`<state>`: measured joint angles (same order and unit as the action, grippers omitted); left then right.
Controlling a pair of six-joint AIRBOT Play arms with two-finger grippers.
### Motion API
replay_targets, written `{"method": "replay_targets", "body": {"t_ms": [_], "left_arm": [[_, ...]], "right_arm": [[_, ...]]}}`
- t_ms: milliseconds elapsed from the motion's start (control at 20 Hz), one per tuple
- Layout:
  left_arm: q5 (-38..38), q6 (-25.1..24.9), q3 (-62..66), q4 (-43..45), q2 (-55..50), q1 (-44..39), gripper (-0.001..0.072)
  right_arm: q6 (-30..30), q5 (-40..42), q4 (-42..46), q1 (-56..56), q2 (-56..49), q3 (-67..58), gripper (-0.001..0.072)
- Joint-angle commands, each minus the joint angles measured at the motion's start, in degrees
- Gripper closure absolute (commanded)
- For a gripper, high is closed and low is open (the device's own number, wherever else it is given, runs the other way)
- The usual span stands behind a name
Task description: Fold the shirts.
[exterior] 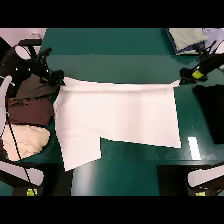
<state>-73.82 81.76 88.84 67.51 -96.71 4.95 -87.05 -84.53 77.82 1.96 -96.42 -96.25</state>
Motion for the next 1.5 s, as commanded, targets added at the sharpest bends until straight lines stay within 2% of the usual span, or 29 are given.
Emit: {"method": "replay_targets", "body": {"t_ms": [0,50,100,150,200,400,500,650,900,1050,1300,1450], "left_arm": [[-1.0,1.2,-5.0,1.5,0.0,0.0,0.0677],[-0.9,1.4,-5.5,1.5,0.0,0.0,0.0558],[-1.0,1.6,-5.5,1.4,0.0,0.0,0.024],[-1.0,2.1,-5.5,1.3,0.4,0.0,0.0187],[-1.2,2.3,-5.5,1.4,1.3,0.0,0.0222],[-3.3,2.3,-9.6,6.7,10.9,0.0,0.0224],[-3.5,2.4,-18.7,9.8,19.3,0.0,0.0224],[-3.1,3.0,-37.0,9.7,34.0,0.0,0.0224],[-3.1,7.5,-58.8,8.0,51.2,0.0,0.0223],[-2.2,7.9,-63.1,4.0,53.2,0.0,0.0223],[3.1,8.5,-64.2,3.0,53.2,0.0,0.0223],[6.7,8.2,-66.5,-2.0,53.2,0.0,0.0223]], "right_arm": [[-1.2,7.3,-0.3,1.0,5.4,13.1,0.0699],[-1.2,8.2,-0.3,1.0,6.4,15.0,0.0698],[-1.2,8.7,-0.5,0.9,7.3,16.2,0.0659],[-1.2,9.2,-1.5,0.9,8.2,16.9,0.0453],[-1.2,9.5,-2.5,0.8,9.3,17.3,0.0359],[-0.9,4.2,-3.2,0.8,15.0,17.9,0.0359],[-0.8,3.6,-3.3,0.8,19.6,20.7,0.0359],[-0.8,4.7,-3.3,0.8,27.1,27.2,0.0359],[-0.9,8.2,-3.3,0.8,34.9,34.6,0.0359],[-0.9,8.0,-3.4,0.8,35.8,35.2,0.0359],[-0.9,8.0,-3.4,0.8,35.8,35.2,0.0359],[-0.9,8.1,-3.4,0.8,35.8,35.2,0.0359]]}}
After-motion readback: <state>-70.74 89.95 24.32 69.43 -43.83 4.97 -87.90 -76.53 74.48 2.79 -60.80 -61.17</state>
